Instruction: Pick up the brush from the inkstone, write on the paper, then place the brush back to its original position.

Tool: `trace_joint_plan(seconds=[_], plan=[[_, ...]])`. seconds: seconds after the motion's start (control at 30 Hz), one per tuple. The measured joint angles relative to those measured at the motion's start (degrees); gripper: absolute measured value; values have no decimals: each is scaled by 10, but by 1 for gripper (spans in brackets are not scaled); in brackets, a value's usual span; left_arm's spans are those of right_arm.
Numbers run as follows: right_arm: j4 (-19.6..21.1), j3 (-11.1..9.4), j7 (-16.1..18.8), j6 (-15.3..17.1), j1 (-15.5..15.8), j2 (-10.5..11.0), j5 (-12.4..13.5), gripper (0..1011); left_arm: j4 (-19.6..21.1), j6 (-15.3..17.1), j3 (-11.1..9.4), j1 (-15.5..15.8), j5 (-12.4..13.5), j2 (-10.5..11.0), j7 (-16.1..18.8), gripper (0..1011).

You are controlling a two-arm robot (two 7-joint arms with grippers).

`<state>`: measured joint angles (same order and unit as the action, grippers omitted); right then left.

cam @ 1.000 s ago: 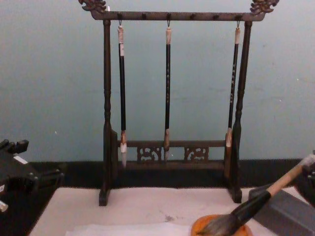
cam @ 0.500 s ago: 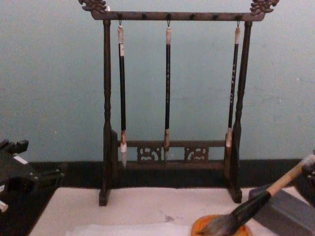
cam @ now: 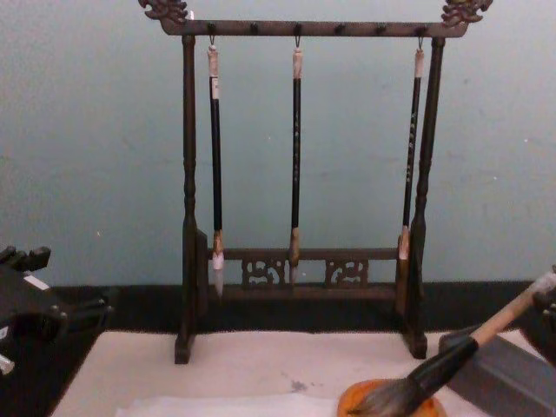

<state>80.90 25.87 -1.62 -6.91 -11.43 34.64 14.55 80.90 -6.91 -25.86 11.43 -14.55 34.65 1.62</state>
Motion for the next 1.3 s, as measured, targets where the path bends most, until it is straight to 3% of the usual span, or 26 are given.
trace_joint_plan(seconds=[0.8, 0.9, 0.97, 1.03, 1.07, 1.1, 1.13, 1.2, 1.3], plan=[[0, 0, 0, 0, 0, 0, 0, 1000, 0, 0, 0, 0, 0, 0, 0, 1010], [14, -8, 4, 1, 10, 1, 8, 1000, 0, 0, 0, 0, 0, 0, 0, 1010], [33, -23, 14, 4, 26, 2, 34, 1000, 0, 0, 0, 0, 0, 0, 0, 1010], [49, -49, 40, 16, 45, -2, 93, 1000, 0, 0, 0, 0, 0, 0, 0, 1010], [56, -66, 59, 26, 57, -8, 137, 1000, 0, 0, 0, 0, 0, 0, 0, 1010], [56, -66, 59, 26, 57, -8, 137, 1000, 0, 0, 0, 0, 0, 0, 0, 1010], [62, -83, 75, 38, 68, -15, 178, 1000, 0, 0, 0, 0, 0, 0, 0, 1010], [67, -98, 89, 50, 78, -22, 215, 1000, 0, 0, 0, 0, 0, 0, 0, 1010], [75, -140, 118, 92, 101, -47, 318, 1000, 0, 0, 0, 0, 0, 0, 0, 1010]])
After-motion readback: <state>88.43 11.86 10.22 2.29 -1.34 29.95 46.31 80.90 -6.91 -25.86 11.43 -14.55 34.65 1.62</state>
